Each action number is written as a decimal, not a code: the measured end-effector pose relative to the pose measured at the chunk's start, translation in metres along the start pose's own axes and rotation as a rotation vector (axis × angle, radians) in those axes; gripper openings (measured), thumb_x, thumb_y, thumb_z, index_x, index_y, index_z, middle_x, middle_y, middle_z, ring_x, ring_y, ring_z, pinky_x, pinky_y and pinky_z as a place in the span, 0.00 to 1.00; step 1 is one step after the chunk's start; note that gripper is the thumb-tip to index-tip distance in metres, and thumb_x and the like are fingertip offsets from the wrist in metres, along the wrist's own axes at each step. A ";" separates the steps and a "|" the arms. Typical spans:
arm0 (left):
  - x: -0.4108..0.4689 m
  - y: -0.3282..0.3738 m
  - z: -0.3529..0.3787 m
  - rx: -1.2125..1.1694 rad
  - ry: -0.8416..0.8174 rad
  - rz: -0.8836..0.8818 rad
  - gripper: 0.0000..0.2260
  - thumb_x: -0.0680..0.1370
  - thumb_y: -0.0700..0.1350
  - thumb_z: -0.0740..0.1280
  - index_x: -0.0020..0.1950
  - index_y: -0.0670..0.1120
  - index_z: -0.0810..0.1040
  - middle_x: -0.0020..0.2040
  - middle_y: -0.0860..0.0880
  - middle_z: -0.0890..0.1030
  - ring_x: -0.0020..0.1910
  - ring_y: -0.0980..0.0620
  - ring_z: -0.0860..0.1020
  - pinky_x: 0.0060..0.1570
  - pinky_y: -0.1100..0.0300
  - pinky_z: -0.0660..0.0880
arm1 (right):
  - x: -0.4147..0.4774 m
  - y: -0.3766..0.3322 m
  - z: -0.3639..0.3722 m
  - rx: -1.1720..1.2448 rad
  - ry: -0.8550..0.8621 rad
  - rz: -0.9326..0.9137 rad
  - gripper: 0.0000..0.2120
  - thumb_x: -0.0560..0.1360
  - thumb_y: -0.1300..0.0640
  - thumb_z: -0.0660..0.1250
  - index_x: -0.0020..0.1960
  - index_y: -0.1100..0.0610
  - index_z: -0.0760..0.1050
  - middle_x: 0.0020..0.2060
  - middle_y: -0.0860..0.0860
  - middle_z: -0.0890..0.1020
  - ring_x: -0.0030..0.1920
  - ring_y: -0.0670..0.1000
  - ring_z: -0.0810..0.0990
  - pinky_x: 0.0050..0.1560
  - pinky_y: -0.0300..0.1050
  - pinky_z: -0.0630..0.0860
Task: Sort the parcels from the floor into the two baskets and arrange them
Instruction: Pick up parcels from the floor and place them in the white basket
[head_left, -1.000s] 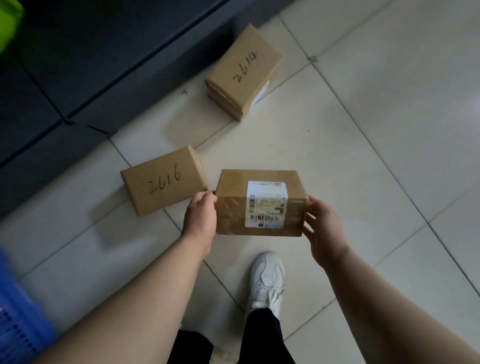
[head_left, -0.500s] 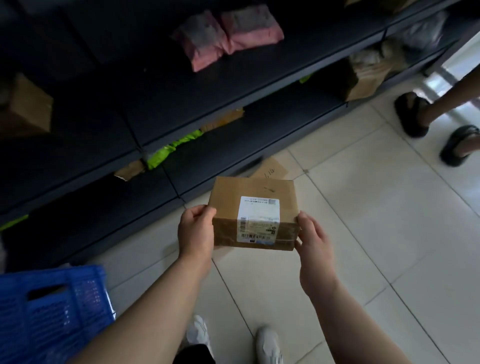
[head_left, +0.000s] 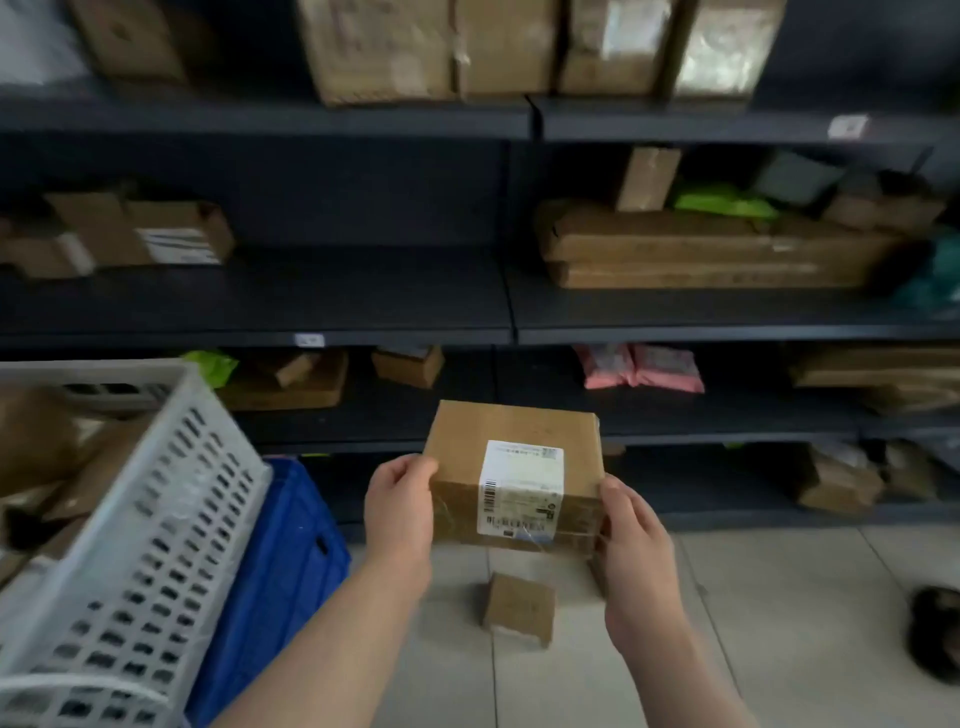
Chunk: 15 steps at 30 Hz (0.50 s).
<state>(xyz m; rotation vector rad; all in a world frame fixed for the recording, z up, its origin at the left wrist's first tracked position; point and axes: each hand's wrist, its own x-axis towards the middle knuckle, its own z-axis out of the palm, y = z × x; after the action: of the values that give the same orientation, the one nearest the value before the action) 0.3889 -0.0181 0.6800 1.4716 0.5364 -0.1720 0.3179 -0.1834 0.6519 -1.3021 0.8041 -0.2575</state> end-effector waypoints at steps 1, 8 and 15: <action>-0.011 0.016 -0.017 -0.038 0.031 0.026 0.01 0.78 0.44 0.65 0.47 0.49 0.76 0.47 0.47 0.79 0.47 0.47 0.78 0.51 0.49 0.76 | -0.015 -0.014 0.010 -0.013 -0.040 -0.021 0.12 0.78 0.45 0.64 0.59 0.46 0.78 0.51 0.48 0.84 0.55 0.52 0.82 0.63 0.58 0.75; -0.059 0.112 -0.144 -0.235 0.218 0.174 0.06 0.78 0.46 0.64 0.54 0.48 0.75 0.47 0.46 0.80 0.47 0.46 0.79 0.53 0.47 0.76 | -0.123 -0.097 0.112 -0.080 -0.314 -0.160 0.11 0.80 0.48 0.63 0.60 0.48 0.78 0.53 0.49 0.83 0.56 0.52 0.80 0.64 0.55 0.74; -0.056 0.161 -0.288 -0.247 0.317 0.238 0.07 0.79 0.45 0.64 0.56 0.47 0.75 0.49 0.46 0.81 0.49 0.47 0.80 0.49 0.49 0.78 | -0.208 -0.109 0.235 -0.094 -0.470 -0.185 0.12 0.80 0.51 0.63 0.60 0.54 0.78 0.50 0.50 0.83 0.50 0.49 0.80 0.41 0.41 0.72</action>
<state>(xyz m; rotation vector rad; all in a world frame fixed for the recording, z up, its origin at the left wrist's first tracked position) 0.3406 0.2678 0.8465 1.3134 0.6078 0.3098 0.3531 0.0864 0.8430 -1.4538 0.2999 -0.0529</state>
